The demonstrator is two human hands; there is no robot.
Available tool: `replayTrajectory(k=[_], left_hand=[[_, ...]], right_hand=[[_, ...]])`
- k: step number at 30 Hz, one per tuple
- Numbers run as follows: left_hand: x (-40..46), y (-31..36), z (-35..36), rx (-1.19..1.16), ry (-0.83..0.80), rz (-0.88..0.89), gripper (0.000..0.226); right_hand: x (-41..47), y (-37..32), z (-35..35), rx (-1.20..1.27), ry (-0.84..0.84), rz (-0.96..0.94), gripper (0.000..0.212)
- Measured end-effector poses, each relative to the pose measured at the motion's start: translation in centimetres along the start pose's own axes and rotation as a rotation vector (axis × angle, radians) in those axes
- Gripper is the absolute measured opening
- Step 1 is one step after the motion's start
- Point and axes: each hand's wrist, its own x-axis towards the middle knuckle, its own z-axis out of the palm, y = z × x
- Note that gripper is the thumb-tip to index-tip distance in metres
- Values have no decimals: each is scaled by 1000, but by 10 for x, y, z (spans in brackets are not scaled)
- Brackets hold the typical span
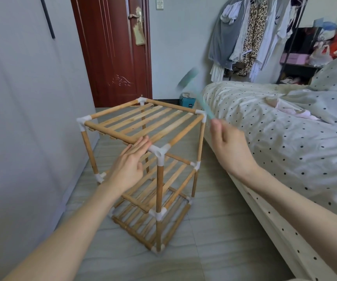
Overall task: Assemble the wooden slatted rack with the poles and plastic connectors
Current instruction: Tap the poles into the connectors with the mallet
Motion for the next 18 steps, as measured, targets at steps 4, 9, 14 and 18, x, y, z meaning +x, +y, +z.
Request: replayTrajectory(k=[4,9,14,18], left_hand=[[0,0,-1,-2,-8,4,75],[-2,2,-1,-24,-13,-19,76],[-1,3,-2,-36,-19,-47,75],[-2,7,-5,-82,-30,-101,74]], right_hand=[[-18,3,12,-107,-311,141,35],[-7,-5,8,6,-40,50,34],[-14,4,16,-25,-152,71,37],[-14,10,24,-69,-227,129,35]])
